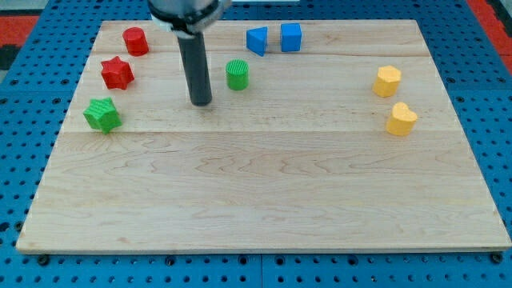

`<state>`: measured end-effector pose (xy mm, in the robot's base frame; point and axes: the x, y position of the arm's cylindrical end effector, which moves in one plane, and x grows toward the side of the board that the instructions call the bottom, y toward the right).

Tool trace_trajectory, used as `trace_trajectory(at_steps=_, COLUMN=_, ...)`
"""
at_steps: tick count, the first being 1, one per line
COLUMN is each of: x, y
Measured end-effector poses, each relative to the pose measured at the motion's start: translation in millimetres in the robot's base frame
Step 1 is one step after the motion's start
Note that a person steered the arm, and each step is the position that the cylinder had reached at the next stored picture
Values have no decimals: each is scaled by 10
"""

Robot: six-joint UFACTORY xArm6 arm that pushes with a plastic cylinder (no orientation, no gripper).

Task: Slide the green circle closer blue triangle

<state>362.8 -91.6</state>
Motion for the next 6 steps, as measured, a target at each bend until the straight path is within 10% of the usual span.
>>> trace_trajectory(at_steps=3, x=65, y=834)
trace_trajectory(at_steps=6, x=-741, y=794)
